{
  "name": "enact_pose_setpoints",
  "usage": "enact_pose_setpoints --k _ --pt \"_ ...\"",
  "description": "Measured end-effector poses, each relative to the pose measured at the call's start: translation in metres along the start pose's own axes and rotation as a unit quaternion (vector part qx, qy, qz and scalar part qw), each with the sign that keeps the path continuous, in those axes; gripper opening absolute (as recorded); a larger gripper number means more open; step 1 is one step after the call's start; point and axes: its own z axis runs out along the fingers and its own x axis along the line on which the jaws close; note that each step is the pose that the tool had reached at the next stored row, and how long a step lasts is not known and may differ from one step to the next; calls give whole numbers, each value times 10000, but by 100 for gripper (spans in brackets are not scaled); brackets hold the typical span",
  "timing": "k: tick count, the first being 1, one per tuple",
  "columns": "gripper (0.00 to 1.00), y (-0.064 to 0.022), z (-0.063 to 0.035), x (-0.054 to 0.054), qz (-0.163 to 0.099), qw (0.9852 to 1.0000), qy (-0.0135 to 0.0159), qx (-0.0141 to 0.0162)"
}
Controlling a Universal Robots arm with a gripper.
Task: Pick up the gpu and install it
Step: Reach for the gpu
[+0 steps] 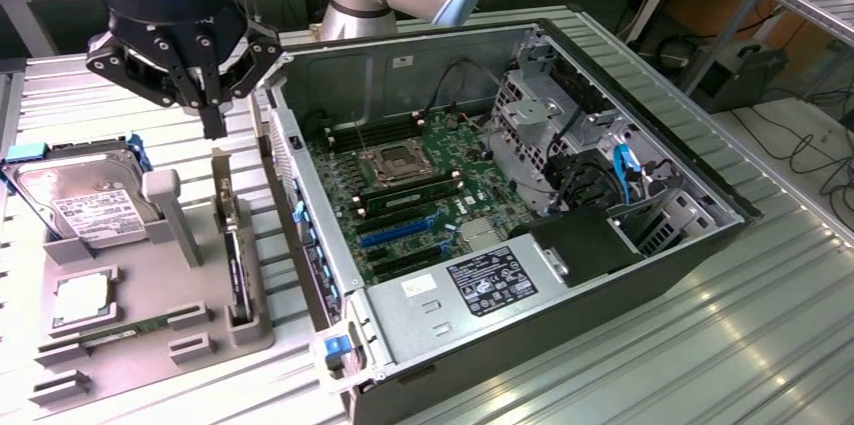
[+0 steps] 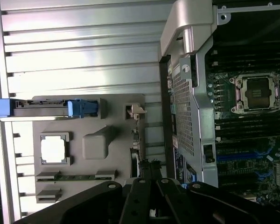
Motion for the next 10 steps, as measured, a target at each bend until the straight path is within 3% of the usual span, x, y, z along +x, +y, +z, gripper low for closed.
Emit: enact_pose_setpoints --k 10 --pt "11 -28 7 1 0 10000 0 0"
